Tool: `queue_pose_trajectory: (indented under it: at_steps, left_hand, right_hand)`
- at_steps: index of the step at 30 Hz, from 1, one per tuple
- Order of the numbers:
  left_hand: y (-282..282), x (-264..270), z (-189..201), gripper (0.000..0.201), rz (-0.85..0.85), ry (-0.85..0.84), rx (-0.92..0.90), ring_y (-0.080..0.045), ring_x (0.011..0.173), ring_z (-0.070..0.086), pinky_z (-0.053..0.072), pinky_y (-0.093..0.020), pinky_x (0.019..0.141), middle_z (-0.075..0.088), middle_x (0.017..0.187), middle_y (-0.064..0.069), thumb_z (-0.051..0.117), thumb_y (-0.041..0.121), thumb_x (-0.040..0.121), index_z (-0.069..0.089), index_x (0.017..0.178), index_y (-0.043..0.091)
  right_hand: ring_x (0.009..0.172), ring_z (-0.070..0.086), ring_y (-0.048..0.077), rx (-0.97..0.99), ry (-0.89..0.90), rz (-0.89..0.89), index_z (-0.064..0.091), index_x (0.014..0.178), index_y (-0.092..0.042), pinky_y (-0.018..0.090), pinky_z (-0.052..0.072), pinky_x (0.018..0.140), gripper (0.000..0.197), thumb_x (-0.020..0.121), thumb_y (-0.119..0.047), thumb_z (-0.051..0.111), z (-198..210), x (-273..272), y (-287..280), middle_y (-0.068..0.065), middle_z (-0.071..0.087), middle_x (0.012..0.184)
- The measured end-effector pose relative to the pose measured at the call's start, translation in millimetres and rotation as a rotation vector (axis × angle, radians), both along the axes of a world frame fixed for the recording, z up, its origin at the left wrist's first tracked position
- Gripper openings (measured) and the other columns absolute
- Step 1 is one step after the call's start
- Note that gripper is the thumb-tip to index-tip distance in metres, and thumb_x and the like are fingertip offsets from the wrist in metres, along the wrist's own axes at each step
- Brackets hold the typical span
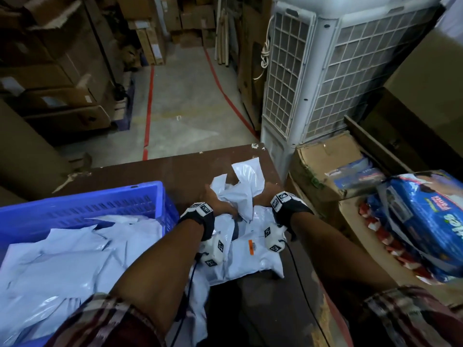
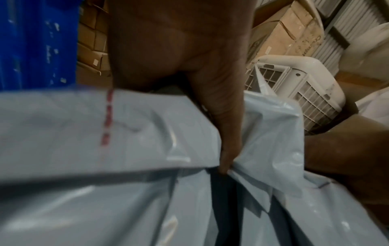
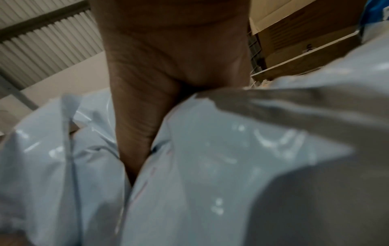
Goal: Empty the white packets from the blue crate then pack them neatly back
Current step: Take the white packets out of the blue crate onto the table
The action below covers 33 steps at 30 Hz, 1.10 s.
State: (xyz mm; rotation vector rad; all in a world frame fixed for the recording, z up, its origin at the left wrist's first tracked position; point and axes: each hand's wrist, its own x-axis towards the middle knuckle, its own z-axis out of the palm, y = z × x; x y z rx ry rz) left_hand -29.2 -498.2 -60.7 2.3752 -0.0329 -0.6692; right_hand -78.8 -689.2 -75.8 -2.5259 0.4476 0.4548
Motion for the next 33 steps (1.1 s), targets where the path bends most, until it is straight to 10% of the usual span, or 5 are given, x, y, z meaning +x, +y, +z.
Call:
queue_pose_trajectory:
  at_steps: [10, 19, 23, 28, 33]
  left_hand:
    - [27.3, 15.7, 32.7, 0.119, 0.009, 0.194, 0.092, -0.028, 0.128, 0.051, 0.049, -0.027, 0.087, 0.038, 0.152, -0.017, 0.090, 0.034, 0.058, 0.026, 0.151, -0.003]
    - [30.9, -4.9, 30.1, 0.063, -0.139, 0.173, 0.221, -0.034, 0.124, 0.055, 0.049, -0.035, 0.099, 0.055, 0.137, -0.018, 0.065, 0.029, 0.082, 0.051, 0.136, -0.002]
    - [36.3, -24.1, 26.2, 0.037, -0.288, 0.188, 0.305, -0.032, 0.123, 0.055, 0.046, -0.030, 0.097, 0.056, 0.136, -0.018, 0.051, 0.018, 0.099, 0.056, 0.131, 0.000]
    - [38.0, -39.4, 35.4, 0.038, -0.254, 0.139, 0.271, -0.034, 0.124, 0.055, 0.047, -0.035, 0.097, 0.055, 0.136, -0.021, 0.045, 0.016, 0.101, 0.053, 0.133, -0.004]
    - [41.6, -39.5, 53.8, 0.051, -0.235, 0.024, 0.269, -0.030, 0.128, 0.049, 0.043, -0.031, 0.097, 0.043, 0.148, -0.019, 0.044, 0.028, 0.101, 0.042, 0.141, -0.003]
  right_hand:
    - [0.142, 0.032, 0.023, -0.166, -0.118, -0.123, 0.023, 0.151, -0.036, 0.045, 0.033, 0.115, 0.156, 0.014, -0.103, 0.057, -16.0, 35.2, 0.7, -0.004, 0.030, 0.157]
    - [0.106, 0.067, 0.031, -0.091, 0.211, -0.043, 0.068, 0.074, -0.022, 0.044, 0.050, 0.098, 0.060, 0.065, -0.081, 0.063, 6.2, -0.9, 9.5, 0.009, 0.070, 0.093]
    - [0.118, 0.060, 0.032, -0.113, 0.204, -0.044, 0.057, 0.130, -0.012, 0.042, 0.051, 0.098, 0.089, 0.071, -0.078, 0.061, -6.4, -23.1, 27.5, 0.012, 0.060, 0.132]
    - [0.093, 0.066, 0.027, -0.077, 0.188, -0.072, 0.055, 0.077, -0.016, 0.032, 0.044, 0.074, 0.059, 0.077, -0.075, 0.057, -8.0, -35.7, 39.2, 0.006, 0.060, 0.081]
    - [0.131, 0.049, 0.032, -0.061, 0.155, -0.130, 0.053, 0.138, -0.008, 0.042, 0.036, 0.110, 0.102, 0.075, -0.089, 0.041, 11.7, -43.8, 31.8, 0.015, 0.052, 0.144]
